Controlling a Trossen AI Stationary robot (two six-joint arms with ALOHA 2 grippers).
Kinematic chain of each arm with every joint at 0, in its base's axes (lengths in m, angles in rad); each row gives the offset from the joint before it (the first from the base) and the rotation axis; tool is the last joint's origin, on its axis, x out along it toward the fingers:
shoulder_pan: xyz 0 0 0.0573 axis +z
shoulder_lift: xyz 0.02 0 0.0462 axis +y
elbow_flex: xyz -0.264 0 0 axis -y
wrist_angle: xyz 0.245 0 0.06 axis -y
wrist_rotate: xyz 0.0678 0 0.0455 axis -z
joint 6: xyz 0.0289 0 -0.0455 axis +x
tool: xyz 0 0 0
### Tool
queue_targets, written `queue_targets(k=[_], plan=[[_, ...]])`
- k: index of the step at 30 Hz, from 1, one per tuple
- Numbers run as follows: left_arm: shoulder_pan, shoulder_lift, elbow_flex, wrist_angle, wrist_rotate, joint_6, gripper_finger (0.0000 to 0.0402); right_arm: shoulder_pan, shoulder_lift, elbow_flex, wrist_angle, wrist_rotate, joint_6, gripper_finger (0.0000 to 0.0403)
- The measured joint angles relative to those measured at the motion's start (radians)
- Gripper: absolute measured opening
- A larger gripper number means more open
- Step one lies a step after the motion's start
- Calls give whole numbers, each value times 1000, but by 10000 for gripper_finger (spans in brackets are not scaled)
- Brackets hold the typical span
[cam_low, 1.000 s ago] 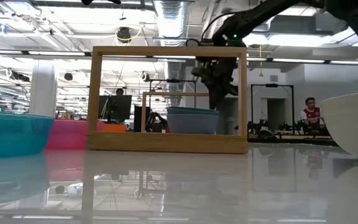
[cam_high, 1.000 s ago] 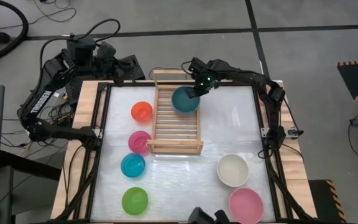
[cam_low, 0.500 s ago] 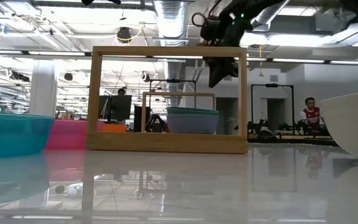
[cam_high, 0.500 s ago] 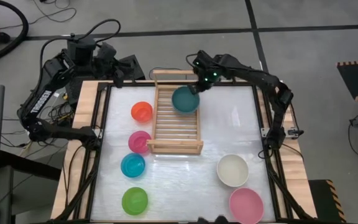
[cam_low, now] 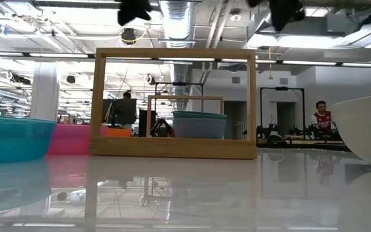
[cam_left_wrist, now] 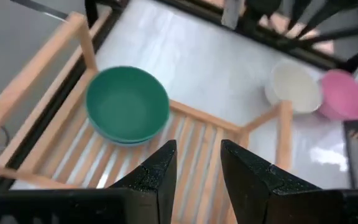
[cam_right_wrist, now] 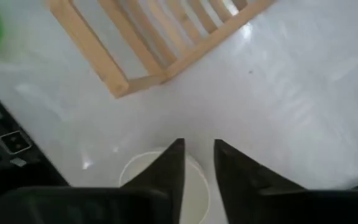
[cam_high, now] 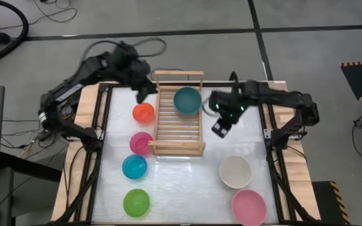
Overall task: Place and stack bowls onto a shelf
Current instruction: Stack the right green bowl on the blue bowl on the shelf
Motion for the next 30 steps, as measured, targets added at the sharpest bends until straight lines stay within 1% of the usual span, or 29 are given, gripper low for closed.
queue_targets(k=[4,8,11,14,15,17,20,25,30], plan=[[-25,95,0,65,-51,40,110,121,-23,-31,-10,80,158,158],[-12,183,0,102,-22,92,100,220,-24,-48,-34,137,311,180],[3,252,0,108,-12,145,76,291,-26,-66,-35,173,383,182],[24,313,0,120,-11,193,36,343,-25,-96,-35,190,438,178],[32,331,0,132,-8,205,21,356,-25,-108,-36,195,460,177],[46,364,0,156,-5,211,7,374,-25,-131,-36,201,507,173],[63,408,0,191,-18,211,3,387,-25,-166,-24,203,558,170],[79,481,0,238,-37,202,0,386,-24,-188,-17,203,584,168],[78,533,0,279,-125,199,0,386,-24,-188,-4,203,586,168]])
